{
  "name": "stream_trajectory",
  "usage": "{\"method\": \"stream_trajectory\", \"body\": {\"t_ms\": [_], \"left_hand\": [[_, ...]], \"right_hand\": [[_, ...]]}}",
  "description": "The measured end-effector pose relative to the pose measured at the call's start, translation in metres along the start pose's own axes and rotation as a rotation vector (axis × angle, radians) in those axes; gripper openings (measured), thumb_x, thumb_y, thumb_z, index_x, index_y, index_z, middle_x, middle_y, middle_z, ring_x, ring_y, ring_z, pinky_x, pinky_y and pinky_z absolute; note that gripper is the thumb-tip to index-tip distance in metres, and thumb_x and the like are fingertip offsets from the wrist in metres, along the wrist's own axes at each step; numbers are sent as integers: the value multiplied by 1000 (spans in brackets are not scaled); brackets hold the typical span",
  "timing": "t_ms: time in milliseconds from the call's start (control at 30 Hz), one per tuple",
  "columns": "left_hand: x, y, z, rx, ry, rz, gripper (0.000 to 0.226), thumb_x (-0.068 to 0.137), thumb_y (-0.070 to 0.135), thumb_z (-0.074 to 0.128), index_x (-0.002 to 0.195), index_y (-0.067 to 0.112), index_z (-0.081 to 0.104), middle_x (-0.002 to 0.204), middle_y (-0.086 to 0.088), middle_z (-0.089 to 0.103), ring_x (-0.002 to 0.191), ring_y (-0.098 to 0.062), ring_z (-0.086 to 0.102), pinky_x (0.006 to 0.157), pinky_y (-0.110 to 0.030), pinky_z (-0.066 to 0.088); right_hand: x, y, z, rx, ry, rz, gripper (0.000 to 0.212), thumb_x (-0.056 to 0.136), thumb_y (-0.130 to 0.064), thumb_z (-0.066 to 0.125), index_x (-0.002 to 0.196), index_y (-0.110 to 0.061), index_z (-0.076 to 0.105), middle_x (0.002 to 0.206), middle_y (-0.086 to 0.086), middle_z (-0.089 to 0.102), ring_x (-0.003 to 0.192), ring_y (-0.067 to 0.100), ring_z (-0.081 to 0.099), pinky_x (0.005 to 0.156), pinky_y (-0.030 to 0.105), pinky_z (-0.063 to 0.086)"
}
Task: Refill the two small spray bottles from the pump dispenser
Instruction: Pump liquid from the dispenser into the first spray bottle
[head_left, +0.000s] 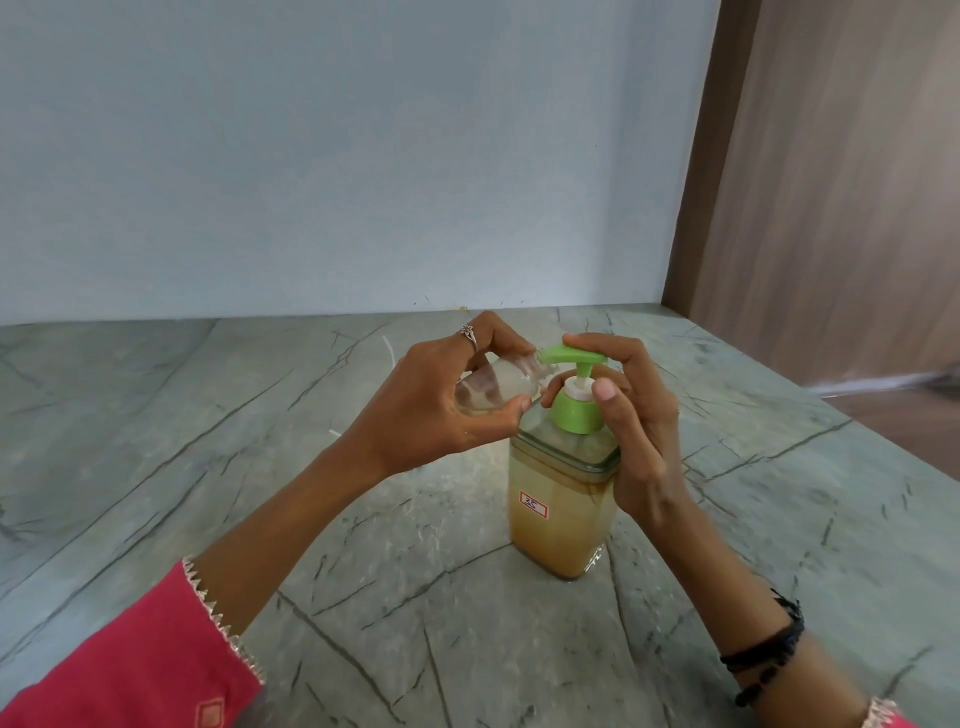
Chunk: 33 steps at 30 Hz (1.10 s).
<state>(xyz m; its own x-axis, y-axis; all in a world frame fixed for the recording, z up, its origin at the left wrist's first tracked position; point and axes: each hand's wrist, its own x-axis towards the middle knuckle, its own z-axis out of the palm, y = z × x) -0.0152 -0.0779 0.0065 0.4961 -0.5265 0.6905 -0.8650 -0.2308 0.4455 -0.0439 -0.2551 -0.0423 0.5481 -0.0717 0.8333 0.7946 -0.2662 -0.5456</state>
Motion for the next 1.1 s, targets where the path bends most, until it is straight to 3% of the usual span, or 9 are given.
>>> {"method": "stream_trajectory", "body": {"t_ms": [67, 267, 433, 533, 633, 900, 1100], "left_hand": [[0, 0, 0, 10, 4, 11, 28, 72, 37, 63, 98, 33, 53, 91, 18, 63, 77, -9, 63, 63, -19, 53], [1, 0, 0, 16, 5, 0, 29, 71, 38, 62, 99, 31, 54, 95, 19, 62, 76, -11, 63, 63, -17, 53], [1, 1, 0, 25, -7, 5, 28, 72, 38, 62, 97, 37, 51, 94, 32, 58, 75, -11, 63, 61, -18, 53], [0, 1, 1, 24, -17, -5, 26, 72, 38, 63, 96, 35, 53, 93, 30, 58, 74, -13, 63, 61, -24, 54], [-1, 0, 2, 29, -25, -8, 29, 72, 38, 63, 99, 34, 53, 94, 25, 59, 73, -13, 63, 62, -25, 53], [0, 2, 1, -16, -5, -13, 26, 71, 35, 64, 94, 37, 53, 97, 20, 61, 76, -7, 62, 63, -9, 46], [0, 4, 1, -28, -3, -2, 29, 72, 34, 64, 96, 40, 49, 94, 21, 63, 76, -7, 63, 64, -8, 46]], "right_hand": [[0, 0, -1, -14, -8, -5, 29, 92, -36, 38, 115, -39, 56, 76, 5, 70, 67, 41, 61, 62, 55, 46], [2, -3, 2, 39, 21, 32, 23, 92, -32, 42, 109, -31, 59, 75, 4, 71, 72, 31, 67, 67, 53, 50], [5, -8, 2, 47, 44, 67, 11, 88, -36, 53, 96, -33, 59, 73, 7, 71, 64, 36, 66, 60, 58, 49], [7, -12, 3, 33, 57, 79, 3, 86, -38, 56, 85, -39, 58, 73, 7, 72, 64, 32, 68, 59, 57, 50], [9, -13, 3, 17, 74, 85, 9, 85, -38, 56, 76, -36, 56, 76, 4, 72, 63, 28, 69, 56, 54, 51], [2, -3, 2, 34, 46, 26, 18, 92, -45, 48, 105, -40, 57, 71, 13, 69, 64, 43, 62, 57, 57, 47], [1, 1, 1, -1, 31, 26, 29, 90, -26, 44, 114, -35, 57, 77, 0, 71, 67, 39, 62, 62, 56, 47]]}}
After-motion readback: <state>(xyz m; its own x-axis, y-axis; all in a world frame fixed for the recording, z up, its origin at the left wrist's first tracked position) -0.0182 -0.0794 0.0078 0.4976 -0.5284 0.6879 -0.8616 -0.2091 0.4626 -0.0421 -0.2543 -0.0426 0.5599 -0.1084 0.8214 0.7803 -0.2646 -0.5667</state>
